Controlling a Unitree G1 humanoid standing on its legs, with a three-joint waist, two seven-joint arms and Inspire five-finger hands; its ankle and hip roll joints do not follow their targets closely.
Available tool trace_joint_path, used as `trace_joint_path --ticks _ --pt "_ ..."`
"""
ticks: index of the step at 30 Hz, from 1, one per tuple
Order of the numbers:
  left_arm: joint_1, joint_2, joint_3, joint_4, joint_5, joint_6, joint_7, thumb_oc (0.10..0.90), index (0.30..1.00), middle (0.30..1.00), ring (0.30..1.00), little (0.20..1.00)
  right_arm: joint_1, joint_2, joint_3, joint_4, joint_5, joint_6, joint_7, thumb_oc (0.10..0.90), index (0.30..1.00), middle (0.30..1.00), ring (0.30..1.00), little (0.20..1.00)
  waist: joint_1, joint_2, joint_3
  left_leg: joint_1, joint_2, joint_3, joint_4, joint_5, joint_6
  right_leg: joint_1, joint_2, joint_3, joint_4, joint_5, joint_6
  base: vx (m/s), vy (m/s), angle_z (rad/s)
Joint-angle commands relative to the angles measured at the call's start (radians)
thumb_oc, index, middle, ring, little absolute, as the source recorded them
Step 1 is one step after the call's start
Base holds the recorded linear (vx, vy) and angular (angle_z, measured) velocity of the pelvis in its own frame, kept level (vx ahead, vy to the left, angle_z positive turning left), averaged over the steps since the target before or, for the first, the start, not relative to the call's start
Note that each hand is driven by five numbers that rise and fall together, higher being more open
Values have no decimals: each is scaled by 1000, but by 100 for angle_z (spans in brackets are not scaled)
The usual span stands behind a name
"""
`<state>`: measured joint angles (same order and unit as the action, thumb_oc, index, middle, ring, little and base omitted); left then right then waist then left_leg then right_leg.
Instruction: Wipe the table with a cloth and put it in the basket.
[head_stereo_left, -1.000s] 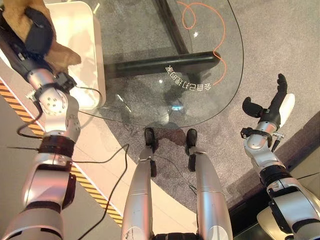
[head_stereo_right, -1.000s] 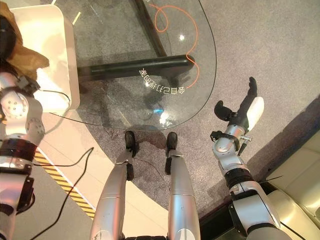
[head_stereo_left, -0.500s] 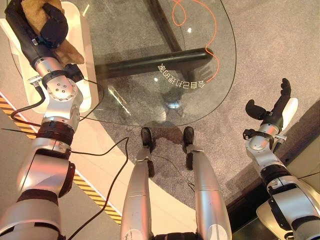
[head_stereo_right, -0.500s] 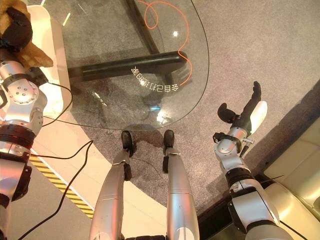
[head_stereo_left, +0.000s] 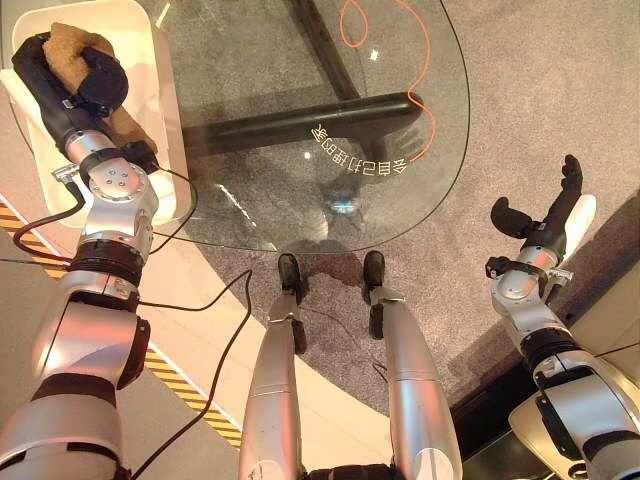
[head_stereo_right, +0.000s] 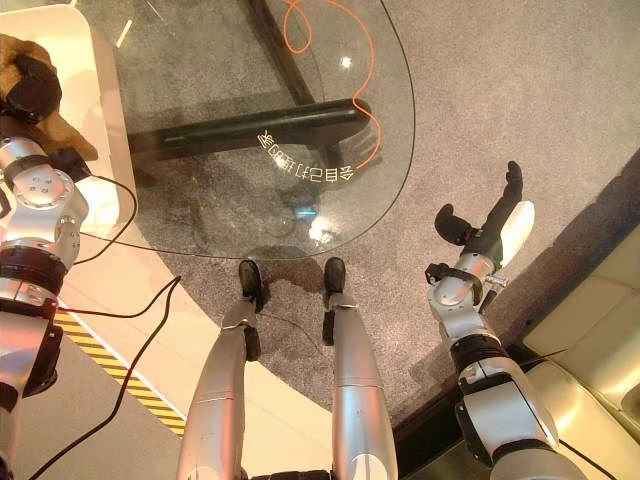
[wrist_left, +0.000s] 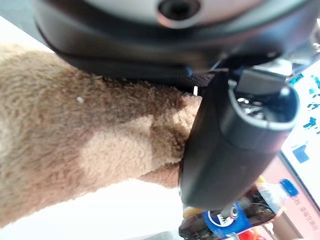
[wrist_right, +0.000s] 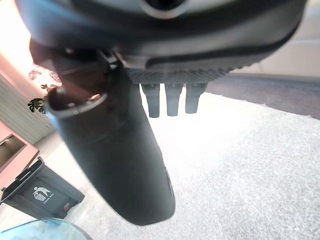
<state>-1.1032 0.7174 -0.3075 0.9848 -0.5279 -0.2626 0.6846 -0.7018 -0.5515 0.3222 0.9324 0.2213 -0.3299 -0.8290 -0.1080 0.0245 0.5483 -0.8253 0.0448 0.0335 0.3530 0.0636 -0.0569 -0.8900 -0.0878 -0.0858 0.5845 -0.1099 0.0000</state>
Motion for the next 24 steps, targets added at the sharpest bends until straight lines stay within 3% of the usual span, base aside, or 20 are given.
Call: trace_joint_path --ticks 1,5,24 --pt "-132 128 45 25 82 -50 84 100 300 300 300 200 -20 -34 -20 -25 -2 -56 -71 800 900 900 900 900 18 -6 -28 30 -32 49 86 -131 15 48 63 -20 -65 -17 12 0 0 0" --pt "-133 126 42 42 81 2 84 100 300 300 300 200 -28 -35 -17 -32 -1 -51 -75 800 900 900 900 900 19 -8 -28 27 -32 48 86 -130 13 46 63 -21 -68 -16 12 0 0 0" --pt "-97 115 47 99 80 60 43 100 300 300 300 200 -45 -38 -11 -42 7 -45 -78 800 900 900 900 900 22 -18 -28 13 -32 42 84 -126 12 39 64 -24 -79 -8 15 -1 0 1"
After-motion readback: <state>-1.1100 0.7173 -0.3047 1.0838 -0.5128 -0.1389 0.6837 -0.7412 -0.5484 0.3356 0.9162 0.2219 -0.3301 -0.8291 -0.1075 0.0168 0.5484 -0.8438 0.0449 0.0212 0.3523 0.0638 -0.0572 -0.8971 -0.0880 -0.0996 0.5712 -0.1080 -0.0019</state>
